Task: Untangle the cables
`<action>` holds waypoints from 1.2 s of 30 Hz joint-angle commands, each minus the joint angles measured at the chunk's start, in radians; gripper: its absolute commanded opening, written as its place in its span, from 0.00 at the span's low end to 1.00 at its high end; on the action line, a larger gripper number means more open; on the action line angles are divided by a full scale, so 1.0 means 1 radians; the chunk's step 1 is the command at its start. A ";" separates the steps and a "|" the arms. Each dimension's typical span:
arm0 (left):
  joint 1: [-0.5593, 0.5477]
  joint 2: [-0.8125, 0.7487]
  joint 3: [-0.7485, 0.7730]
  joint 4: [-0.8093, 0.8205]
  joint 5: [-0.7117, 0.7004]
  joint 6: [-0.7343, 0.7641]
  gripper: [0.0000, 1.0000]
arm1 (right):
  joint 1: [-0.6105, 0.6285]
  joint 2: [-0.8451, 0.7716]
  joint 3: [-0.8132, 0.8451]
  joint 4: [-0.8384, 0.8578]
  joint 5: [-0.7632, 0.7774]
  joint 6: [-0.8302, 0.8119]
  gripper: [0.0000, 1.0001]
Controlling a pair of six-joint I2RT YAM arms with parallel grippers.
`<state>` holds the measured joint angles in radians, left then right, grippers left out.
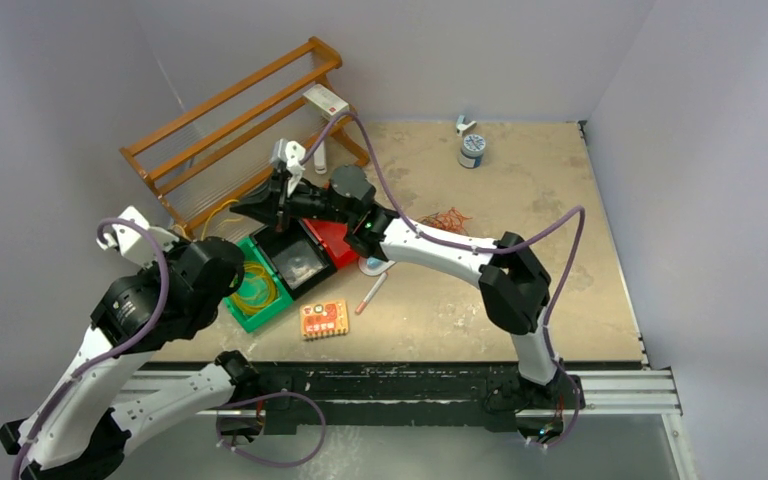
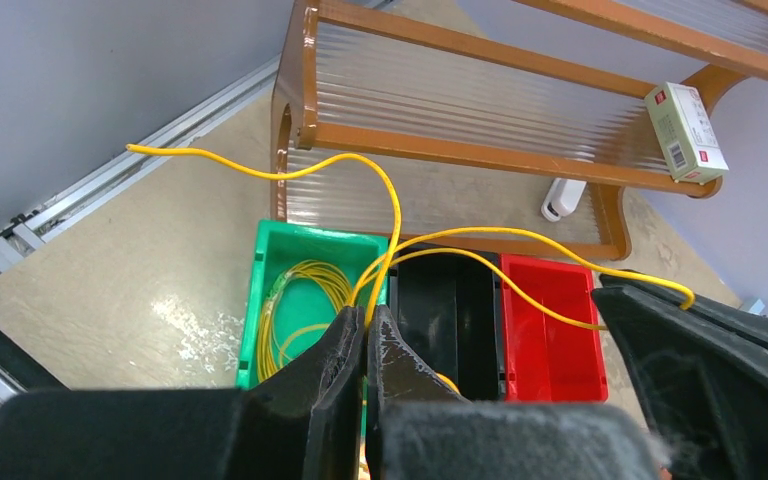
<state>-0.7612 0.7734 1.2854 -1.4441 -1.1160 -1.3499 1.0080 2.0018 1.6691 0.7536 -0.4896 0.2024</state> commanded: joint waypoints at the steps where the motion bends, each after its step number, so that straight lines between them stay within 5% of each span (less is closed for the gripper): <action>1: 0.002 -0.026 -0.012 -0.029 -0.041 -0.049 0.00 | 0.010 0.009 0.084 0.052 -0.047 0.043 0.00; 26: 0.001 -0.007 -0.259 0.164 0.085 -0.011 0.00 | 0.010 0.201 -0.078 0.130 -0.125 0.014 0.00; 36: 0.003 0.015 -0.311 0.206 0.064 -0.016 0.00 | -0.004 0.175 -0.142 0.136 -0.096 -0.034 0.24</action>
<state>-0.7612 0.7818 0.9825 -1.2793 -1.0245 -1.3685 1.0138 2.2242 1.5593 0.8288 -0.5850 0.1993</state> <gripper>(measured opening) 0.011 0.184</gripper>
